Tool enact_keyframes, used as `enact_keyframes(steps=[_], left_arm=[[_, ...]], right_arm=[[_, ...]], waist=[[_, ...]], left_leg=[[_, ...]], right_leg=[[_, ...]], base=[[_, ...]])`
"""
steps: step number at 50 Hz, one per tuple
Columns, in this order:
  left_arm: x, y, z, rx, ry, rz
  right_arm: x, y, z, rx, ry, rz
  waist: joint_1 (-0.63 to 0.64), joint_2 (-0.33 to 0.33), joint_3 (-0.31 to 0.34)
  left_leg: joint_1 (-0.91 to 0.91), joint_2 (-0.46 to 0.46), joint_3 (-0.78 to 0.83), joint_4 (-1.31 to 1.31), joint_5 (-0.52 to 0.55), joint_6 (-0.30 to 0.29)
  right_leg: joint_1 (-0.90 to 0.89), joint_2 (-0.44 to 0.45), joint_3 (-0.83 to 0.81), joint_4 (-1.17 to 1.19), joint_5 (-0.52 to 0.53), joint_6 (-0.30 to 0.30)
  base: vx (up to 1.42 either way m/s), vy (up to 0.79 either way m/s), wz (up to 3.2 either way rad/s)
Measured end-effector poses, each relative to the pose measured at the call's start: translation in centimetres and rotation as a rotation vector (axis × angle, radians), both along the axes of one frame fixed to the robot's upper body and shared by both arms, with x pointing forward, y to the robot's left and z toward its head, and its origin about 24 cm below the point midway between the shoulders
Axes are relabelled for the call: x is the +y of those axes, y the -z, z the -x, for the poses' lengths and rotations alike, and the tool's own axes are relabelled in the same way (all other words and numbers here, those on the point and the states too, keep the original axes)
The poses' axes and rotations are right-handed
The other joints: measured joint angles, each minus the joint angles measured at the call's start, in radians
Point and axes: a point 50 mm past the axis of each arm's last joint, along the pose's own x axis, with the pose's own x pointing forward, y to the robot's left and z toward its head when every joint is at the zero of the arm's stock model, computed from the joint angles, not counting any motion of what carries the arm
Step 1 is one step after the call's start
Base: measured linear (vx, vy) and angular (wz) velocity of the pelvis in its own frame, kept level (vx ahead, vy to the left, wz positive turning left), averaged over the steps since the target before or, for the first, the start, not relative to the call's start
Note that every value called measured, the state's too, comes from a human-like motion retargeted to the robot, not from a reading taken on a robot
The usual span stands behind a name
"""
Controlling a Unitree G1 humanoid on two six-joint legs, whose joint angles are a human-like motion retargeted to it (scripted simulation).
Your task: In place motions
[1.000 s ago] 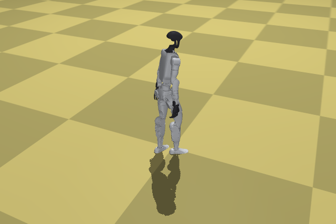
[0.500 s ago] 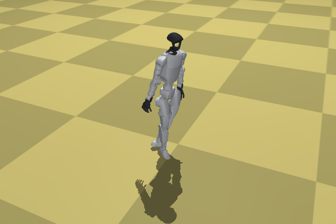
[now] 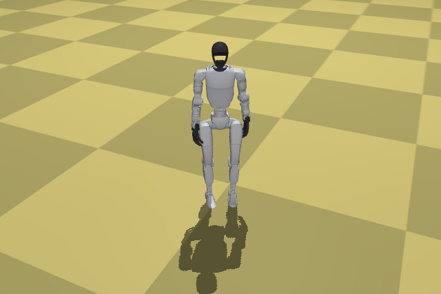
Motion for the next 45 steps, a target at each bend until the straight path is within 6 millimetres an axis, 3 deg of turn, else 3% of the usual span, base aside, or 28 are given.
enact_keyframes(steps=[5, 10, 18, 22, 25, 28, 34, 45], left_arm=[[-1.0, 0.1, -0.1, -0.007, -0.061, 0.033], [-0.2, 0.1, -2.6, -0.09, -0.065, 0.013], [1.6, -0.2, -3.7, -0.109, 0.006, -0.059], [1.3, -0.1, -4.2, -0.123, -0.02, -0.043], [0.5, 0.0, -3.0, -0.094, -0.032, -0.016], [-0.4, 0.1, -1.5, -0.043, -0.03, 0.0], [-1.3, 0.1, 0.1, 0.027, 0.044, 0.07], [-1.2, 0.2, -0.8, -0.019, 0.093, 0.064]], right_arm=[[-1.1, 0.2, 1.5, 0.069, -0.058, 0.077], [-2.1, 0.3, 3.3, 0.113, 0.058, 0.122], [-3.1, 0.3, 10.5, 0.288, 0.295, 0.175], [-3.3, 0.1, 12.5, 0.347, 0.348, 0.193], [-3.4, -0.1, 13.6, 0.389, 0.329, 0.201], [-3.4, 0.0, 13.3, 0.372, 0.313, 0.194], [-2.9, 0.4, 10.6, 0.275, 0.306, 0.141], [-3.0, 0.5, 7.8, 0.185, 0.275, 0.108]], waist=[[-0.075, 0.016, -0.03], [-0.113, 0.022, 0.002], [-0.119, 0.043, -0.052], [-0.071, 0.016, -0.034], [-0.065, 0.02, -0.056], [-0.076, 0.028, -0.075], [-0.123, 0.037, -0.073], [-0.072, 0.032, -0.077]], left_leg=[[0.041, 0.026, 0.185, -0.069, -0.034, 0.036], [0.11, 0.022, 0.282, -0.155, -0.008, 0.053], [0.145, 0.008, 0.334, -0.205, 0.001, 0.089], [0.19, -0.014, 0.385, -0.209, -0.012, 0.099], [0.205, -0.017, 0.407, -0.209, -0.021, 0.106], [0.203, -0.016, 0.406, -0.202, -0.025, 0.111], [0.212, -0.013, 0.396, -0.198, -0.027, 0.112], [0.18, -0.008, 0.321, -0.172, -0.009, 0.103]], right_leg=[[-0.02, -0.006, 0.045, 0.017, -0.009, 0.011], [-0.028, 0.028, 0.118, 0.07, -0.03, -0.027], [-0.03, 0.003, 0.03, 0.069, -0.095, -0.039], [0.006, -0.054, -0.053, 0.043, -0.062, 0.015], [0.009, -0.045, -0.018, 0.04, -0.055, 0.018], [0.008, -0.037, 0.002, 0.04, -0.053, 0.018], [0.02, -0.034, 0.004, 0.038, -0.052, 0.02], [0.035, -0.045, -0.035, 0.037, -0.054, 0.018]], base=[[0.16, 0.18, -1.14], [0.04, 0.18, -1.09], [0.17, 0.07, -0.37], [0.06, 0.01, -0.63], [0.17, -0.01, -0.41], [0.08, -0.02, -0.12], [0.0, 0.0, 0.0], [-0.01, -0.02, 0.32]])
